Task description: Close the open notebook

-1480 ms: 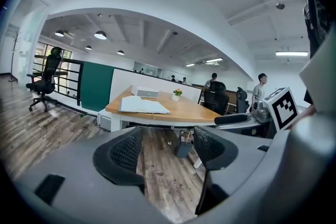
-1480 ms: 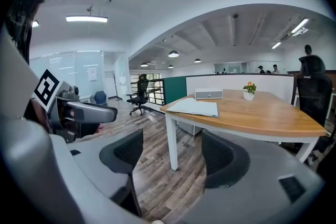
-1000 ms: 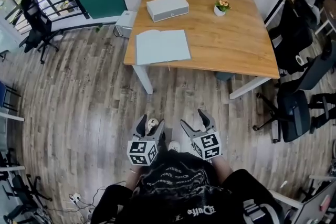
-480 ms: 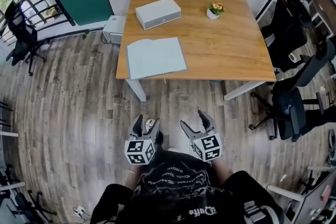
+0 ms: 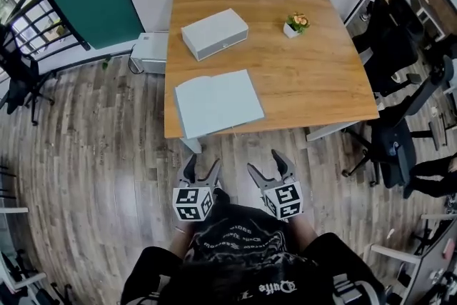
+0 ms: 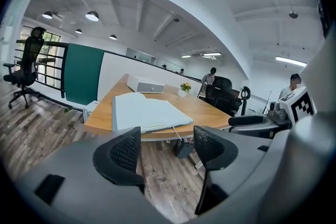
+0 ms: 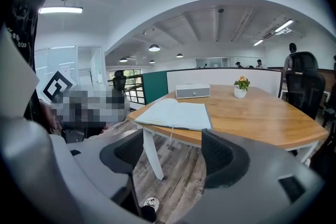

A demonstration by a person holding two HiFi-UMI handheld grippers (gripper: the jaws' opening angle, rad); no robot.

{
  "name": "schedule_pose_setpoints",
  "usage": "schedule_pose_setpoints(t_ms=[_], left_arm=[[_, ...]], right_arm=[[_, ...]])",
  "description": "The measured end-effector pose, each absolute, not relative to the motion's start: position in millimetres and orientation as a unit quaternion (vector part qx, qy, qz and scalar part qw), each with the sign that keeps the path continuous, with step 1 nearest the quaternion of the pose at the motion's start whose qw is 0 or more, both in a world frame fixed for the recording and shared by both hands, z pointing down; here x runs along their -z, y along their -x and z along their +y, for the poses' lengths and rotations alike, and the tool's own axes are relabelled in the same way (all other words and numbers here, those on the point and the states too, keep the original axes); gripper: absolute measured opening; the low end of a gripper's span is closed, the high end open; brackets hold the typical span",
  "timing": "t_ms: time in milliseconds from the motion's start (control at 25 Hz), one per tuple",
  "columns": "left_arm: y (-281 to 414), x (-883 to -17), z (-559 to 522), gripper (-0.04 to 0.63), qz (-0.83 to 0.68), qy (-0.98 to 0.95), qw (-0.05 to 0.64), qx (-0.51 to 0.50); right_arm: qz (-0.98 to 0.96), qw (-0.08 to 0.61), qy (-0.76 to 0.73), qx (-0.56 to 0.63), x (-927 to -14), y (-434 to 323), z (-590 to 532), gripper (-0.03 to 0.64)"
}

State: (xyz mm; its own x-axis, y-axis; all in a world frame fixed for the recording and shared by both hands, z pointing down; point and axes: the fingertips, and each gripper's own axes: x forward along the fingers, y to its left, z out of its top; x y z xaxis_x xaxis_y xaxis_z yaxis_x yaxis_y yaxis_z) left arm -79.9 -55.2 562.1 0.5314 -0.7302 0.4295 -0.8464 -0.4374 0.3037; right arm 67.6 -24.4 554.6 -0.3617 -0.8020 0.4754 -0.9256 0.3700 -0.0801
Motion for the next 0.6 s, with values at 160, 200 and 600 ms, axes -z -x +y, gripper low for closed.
schedule_pose_setpoints(t_ms=[160, 200, 600], left_arm=[[92.7, -561.7, -86.7, 0.321, -0.460, -0.847, 0.236, -0.125], [94.8, -562.5, -92.5, 0.321, -0.456, -0.849, 0.235, -0.128], [114.5, -568.3, -133.9, 0.321, -0.463, -0.843, 0.239, -0.136]], right_arm=[[-0.797, 0.187, -0.547, -0.172, -558.9, -51.4, -46.5, 0.334], [-0.795, 0.189, -0.551, -0.168, -559.0, -48.0, -51.7, 0.334], [-0.788, 0.193, -0.559, -0.170, -562.3, -25.1, -88.0, 0.333]])
